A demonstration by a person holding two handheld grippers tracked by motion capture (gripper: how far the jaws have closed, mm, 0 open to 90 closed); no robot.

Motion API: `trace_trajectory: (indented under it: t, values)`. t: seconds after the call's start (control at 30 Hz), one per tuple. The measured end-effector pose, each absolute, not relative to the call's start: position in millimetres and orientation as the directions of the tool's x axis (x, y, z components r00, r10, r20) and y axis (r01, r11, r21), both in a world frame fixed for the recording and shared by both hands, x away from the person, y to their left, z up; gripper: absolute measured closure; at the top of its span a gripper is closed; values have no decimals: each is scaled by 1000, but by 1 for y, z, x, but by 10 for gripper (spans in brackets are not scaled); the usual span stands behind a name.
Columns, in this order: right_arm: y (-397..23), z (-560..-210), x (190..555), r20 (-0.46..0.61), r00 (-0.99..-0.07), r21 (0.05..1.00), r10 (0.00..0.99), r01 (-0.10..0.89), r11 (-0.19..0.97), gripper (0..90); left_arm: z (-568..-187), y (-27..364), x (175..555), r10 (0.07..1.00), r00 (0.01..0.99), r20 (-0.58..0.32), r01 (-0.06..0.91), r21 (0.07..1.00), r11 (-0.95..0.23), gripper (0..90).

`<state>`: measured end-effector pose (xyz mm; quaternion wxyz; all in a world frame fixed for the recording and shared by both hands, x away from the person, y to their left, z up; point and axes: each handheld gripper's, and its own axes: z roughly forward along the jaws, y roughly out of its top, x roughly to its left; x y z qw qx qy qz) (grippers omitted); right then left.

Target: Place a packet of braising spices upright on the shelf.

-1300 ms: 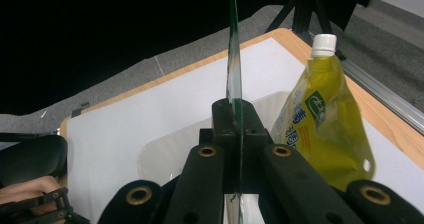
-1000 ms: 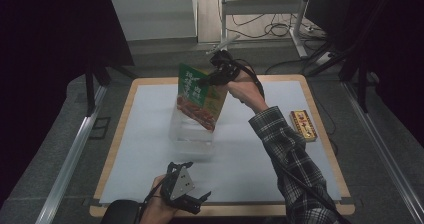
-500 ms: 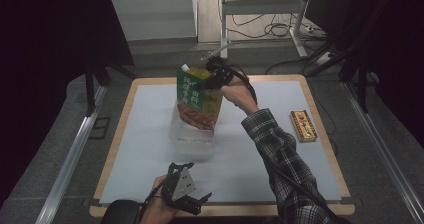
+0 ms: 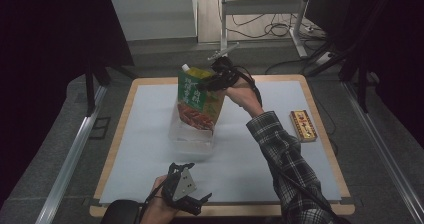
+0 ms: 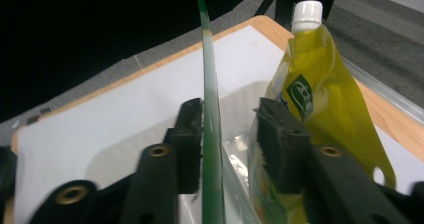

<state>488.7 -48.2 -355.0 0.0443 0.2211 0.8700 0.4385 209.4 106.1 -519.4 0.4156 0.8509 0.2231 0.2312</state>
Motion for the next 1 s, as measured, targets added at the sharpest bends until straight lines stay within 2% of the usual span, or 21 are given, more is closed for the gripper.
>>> trace_trajectory:
  t: [0.23,0.47,0.7,1.0]
  values:
    - [-65,-356,480,66,-894,796,443,315,517,409,-520,105,209,572,793,208,188,810,-556,0]
    - [-80,-358,473,53,-887,809,458,307,502,334,-520,105,209,571,793,211,188,807,-560,0]
    - [-96,-365,460,5,-885,794,466,287,536,238,-521,104,209,571,793,212,190,805,-562,0]
    - [-112,-369,451,28,-893,812,450,283,511,142,-522,104,210,573,792,212,189,806,-560,0]
